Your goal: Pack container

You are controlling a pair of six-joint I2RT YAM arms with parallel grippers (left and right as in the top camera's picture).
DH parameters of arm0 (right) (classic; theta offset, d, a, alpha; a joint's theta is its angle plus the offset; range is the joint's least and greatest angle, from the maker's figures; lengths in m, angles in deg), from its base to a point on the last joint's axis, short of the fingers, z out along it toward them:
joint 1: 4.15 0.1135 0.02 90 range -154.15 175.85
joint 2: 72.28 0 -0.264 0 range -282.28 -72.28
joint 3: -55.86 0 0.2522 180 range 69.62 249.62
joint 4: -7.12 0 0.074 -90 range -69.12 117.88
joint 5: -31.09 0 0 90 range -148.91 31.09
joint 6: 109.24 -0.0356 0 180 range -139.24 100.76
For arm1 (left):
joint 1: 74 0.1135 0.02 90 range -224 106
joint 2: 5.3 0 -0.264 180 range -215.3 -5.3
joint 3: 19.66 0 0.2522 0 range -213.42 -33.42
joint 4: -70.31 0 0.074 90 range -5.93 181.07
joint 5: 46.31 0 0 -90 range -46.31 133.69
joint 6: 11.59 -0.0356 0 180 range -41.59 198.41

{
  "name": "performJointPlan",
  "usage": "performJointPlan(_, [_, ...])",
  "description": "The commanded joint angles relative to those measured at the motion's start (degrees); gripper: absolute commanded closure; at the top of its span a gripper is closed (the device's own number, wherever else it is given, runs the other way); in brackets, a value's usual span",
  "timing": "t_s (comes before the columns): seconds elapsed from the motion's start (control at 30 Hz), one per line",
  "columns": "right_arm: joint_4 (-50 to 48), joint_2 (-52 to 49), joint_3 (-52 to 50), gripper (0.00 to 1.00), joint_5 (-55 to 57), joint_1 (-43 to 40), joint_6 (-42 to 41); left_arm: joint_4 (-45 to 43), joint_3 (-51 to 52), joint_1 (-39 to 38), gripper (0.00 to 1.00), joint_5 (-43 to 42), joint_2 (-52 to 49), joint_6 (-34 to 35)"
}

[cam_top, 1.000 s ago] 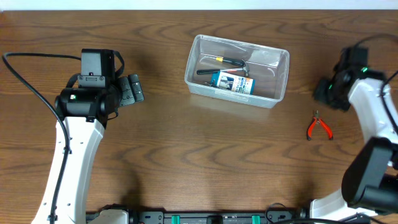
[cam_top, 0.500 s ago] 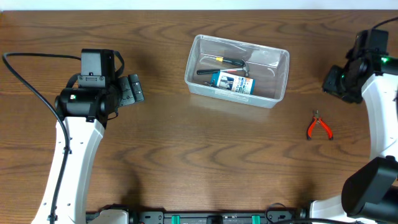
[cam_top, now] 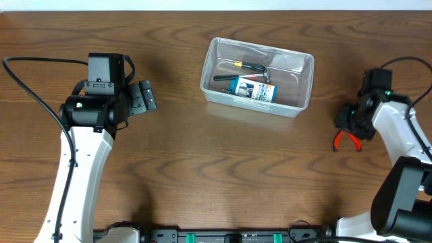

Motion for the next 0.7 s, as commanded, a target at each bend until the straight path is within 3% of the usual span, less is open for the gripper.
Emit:
performJointPlan(0.0, [-1.79, -0.28, -2.97, 0.66, 0.66, 0.2, -1.88, 0.17, -0.68, 0.28, 0.02, 0.9, -0.02, 0.26])
performJointPlan(0.67, [-7.41, -2.14, -6.45, 0.65, 1.31, 0.2, -2.58, 0.17, -0.68, 0.28, 0.02, 0.9, -0.02, 0.26])
